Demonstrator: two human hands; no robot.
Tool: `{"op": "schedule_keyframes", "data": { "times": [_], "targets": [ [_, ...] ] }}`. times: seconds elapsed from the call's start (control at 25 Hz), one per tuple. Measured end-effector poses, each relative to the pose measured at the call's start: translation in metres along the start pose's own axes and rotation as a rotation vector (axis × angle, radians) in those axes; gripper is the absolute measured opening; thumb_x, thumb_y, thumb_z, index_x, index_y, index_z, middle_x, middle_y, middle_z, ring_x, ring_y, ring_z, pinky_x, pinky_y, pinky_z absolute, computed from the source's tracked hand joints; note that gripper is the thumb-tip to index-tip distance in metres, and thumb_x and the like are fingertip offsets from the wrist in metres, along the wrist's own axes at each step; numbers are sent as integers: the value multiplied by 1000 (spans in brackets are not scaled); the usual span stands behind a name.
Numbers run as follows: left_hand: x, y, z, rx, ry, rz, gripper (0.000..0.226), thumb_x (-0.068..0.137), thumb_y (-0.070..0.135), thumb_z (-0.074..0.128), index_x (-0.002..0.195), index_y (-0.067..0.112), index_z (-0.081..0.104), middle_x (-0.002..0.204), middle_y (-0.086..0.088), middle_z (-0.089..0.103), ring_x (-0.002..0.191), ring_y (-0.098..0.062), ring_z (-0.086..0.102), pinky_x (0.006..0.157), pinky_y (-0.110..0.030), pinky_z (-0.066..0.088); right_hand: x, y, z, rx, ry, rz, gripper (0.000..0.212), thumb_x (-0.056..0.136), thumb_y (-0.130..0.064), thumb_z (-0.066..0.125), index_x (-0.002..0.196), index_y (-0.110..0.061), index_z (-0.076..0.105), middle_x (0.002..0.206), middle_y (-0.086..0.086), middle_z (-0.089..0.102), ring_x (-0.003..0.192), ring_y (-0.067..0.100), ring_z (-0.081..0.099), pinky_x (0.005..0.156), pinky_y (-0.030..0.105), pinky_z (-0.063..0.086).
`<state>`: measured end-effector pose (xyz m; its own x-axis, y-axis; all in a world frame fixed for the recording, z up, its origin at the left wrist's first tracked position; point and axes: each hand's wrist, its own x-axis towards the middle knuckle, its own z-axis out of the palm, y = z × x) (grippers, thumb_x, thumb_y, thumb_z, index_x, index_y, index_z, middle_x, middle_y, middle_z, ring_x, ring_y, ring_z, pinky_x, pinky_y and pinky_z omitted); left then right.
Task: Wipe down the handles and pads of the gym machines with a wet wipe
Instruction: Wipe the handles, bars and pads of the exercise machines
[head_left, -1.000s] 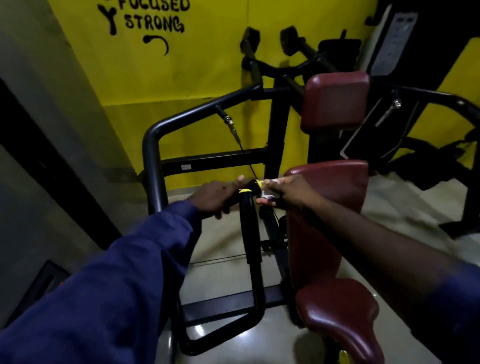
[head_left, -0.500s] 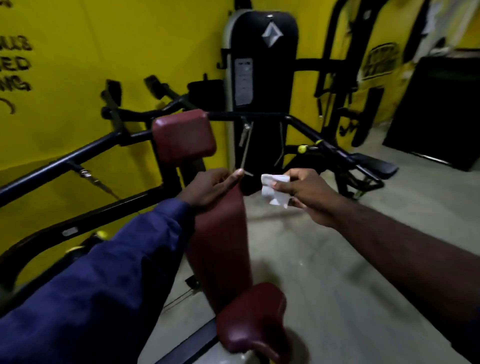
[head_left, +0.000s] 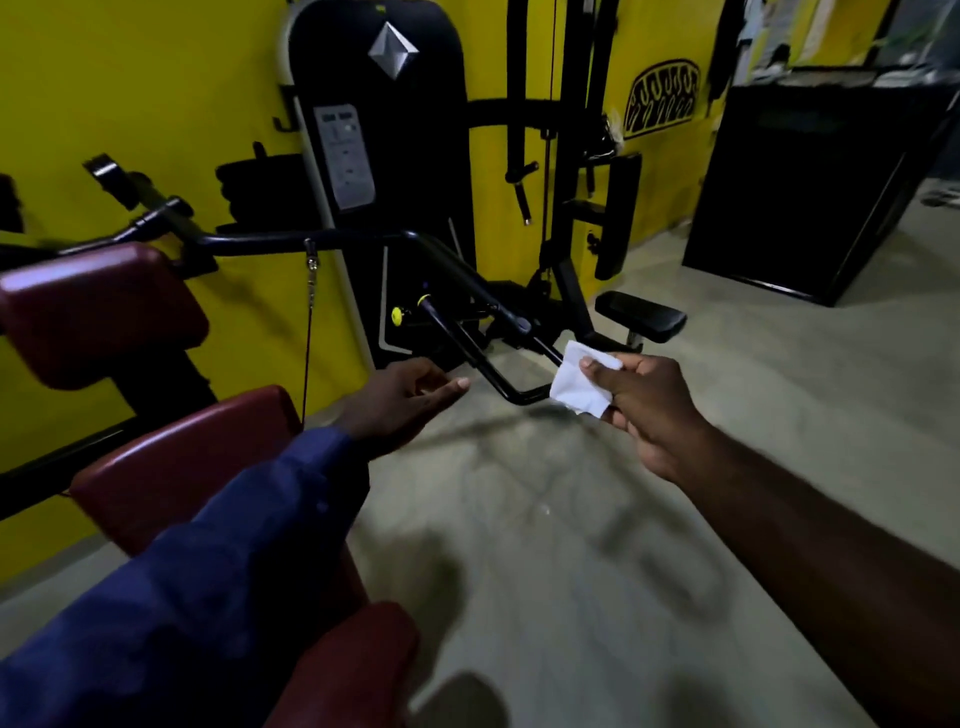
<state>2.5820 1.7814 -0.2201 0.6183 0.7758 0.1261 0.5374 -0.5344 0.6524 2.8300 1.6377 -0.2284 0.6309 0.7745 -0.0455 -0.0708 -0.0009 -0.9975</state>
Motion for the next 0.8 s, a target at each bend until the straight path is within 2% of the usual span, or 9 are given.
{"op": "schedule_keyframes", "data": {
  "times": [0.04, 0.12, 0.2, 0.28, 0.4, 0.48, 0.56, 0.68, 0.8],
  "targets": [
    [11, -3, 8, -22, 22, -30, 41, 92, 63, 63, 101, 24, 69, 99, 9, 70, 93, -9, 67, 74, -33, 55, 14, 2, -1, -33, 11, -29, 5, 92, -21, 78, 96, -17, 77, 104, 24, 76, 92, 32, 74, 88, 56, 59],
    [30, -15, 23, -51, 88, -94, 35, 92, 56, 70, 101, 22, 72, 99, 8, 74, 93, -11, 69, 79, -39, 60, 45, 10, 8, -138, 14, -101, 11, 90, -29, 80, 82, -22, 79, 91, 26, 76, 76, 25, 70, 78, 49, 60],
    [52, -29, 35, -116, 173, -165, 28, 93, 46, 74, 101, 19, 73, 97, 4, 75, 89, -12, 70, 75, -33, 58, 81, 21, 33, -248, -27, -166, 19, 87, -41, 80, 86, -22, 83, 79, 18, 77, 70, 17, 69, 70, 38, 56],
    [74, -43, 41, -247, 270, -223, 20, 94, 33, 75, 100, 13, 72, 94, -2, 76, 83, -16, 71, 68, -28, 54, 118, 26, 66, -326, -61, -272, 25, 87, -47, 77, 95, -23, 84, 70, -1, 76, 67, 8, 68, 65, 32, 53],
    [108, -65, 45, -482, 406, -323, 4, 96, 16, 73, 97, 16, 68, 92, -5, 74, 79, -20, 72, 71, -38, 55, 172, 11, 124, -399, -123, -543, 24, 93, -32, 74, 116, -26, 79, 98, -17, 77, 90, -6, 71, 76, 16, 54],
    [129, -84, 42, -619, 509, -406, 9, 96, 8, 69, 95, 17, 67, 93, -6, 73, 77, -20, 71, 70, -40, 54, 209, 4, 165, -514, -311, -699, 29, 95, -23, 73, 124, -24, 75, 128, -6, 72, 114, -1, 67, 97, 16, 53],
    [144, -95, 41, -732, 572, -449, 9, 98, 7, 65, 98, 16, 67, 98, -10, 72, 80, -22, 70, 68, -39, 54, 229, 9, 189, -695, -544, -800, 36, 95, -28, 72, 131, -21, 72, 144, 3, 62, 128, 8, 62, 110, 20, 45],
    [153, -101, 35, -863, 639, -507, 7, 100, 9, 62, 97, 14, 66, 96, -11, 72, 76, -21, 67, 67, -37, 53, 223, 28, 180, -639, -617, -843, 41, 100, -41, 60, 132, -19, 71, 146, 3, 60, 131, 6, 59, 110, 18, 44],
    [158, -104, 35, -911, 688, -553, 8, 102, 11, 60, 97, 13, 65, 96, -11, 72, 75, -21, 65, 66, -34, 51, 209, 59, 142, -551, -467, -972, 26, 99, -24, 70, 118, -8, 78, 129, 4, 72, 120, 8, 68, 102, 25, 54]
  ]
}}
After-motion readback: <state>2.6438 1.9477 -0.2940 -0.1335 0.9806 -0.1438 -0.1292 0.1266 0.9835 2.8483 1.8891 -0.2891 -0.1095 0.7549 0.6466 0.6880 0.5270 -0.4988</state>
